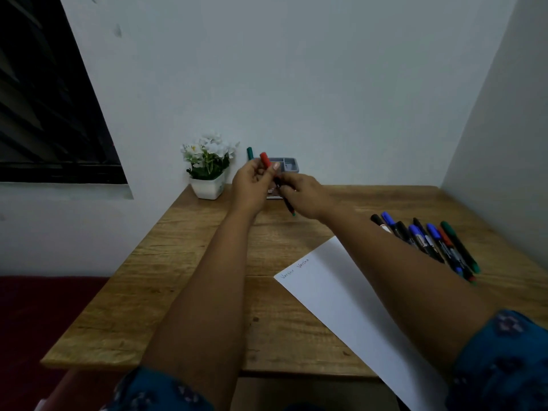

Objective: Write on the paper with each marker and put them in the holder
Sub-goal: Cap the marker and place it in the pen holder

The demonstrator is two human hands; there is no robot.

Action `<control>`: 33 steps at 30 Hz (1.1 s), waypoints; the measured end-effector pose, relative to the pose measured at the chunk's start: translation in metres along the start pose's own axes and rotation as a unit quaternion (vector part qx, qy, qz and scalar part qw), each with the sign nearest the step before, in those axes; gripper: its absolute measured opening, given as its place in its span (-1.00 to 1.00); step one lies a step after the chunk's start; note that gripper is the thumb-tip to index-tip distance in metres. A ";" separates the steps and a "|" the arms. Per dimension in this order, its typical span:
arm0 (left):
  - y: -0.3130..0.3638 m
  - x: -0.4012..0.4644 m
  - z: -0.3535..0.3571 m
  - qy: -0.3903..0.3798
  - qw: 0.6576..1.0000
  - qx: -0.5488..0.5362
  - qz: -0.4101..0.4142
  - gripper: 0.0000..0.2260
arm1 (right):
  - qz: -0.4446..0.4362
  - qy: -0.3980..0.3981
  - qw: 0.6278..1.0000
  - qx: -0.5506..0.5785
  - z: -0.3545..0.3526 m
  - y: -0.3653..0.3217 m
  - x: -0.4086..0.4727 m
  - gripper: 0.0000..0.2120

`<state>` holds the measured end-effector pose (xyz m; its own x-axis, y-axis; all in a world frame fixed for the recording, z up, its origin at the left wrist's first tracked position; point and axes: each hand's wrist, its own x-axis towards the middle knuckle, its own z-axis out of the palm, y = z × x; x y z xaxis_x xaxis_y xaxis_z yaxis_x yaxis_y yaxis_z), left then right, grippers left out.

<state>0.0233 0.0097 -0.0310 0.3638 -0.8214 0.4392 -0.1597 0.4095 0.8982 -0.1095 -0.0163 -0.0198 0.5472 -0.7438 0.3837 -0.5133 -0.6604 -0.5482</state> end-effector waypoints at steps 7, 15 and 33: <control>-0.036 0.016 0.000 0.106 0.988 -0.100 -0.043 -0.87 | 0.046 0.153 0.978 0.134 -0.016 0.026 0.069 -0.45; -0.073 0.003 0.003 0.140 0.980 0.132 0.052 -0.84 | -0.061 0.215 0.972 0.067 0.001 0.036 0.139 -0.33; -0.071 -0.003 0.007 0.075 0.974 0.201 0.074 -0.81 | -0.027 0.104 0.987 -0.116 -0.016 0.053 0.138 -0.40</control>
<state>0.0273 -0.0197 -0.0960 0.4356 -0.6853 0.5836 -0.5563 0.3047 0.7731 -0.0717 -0.1556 0.0165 0.4434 -0.6961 0.5647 -0.6379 -0.6876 -0.3468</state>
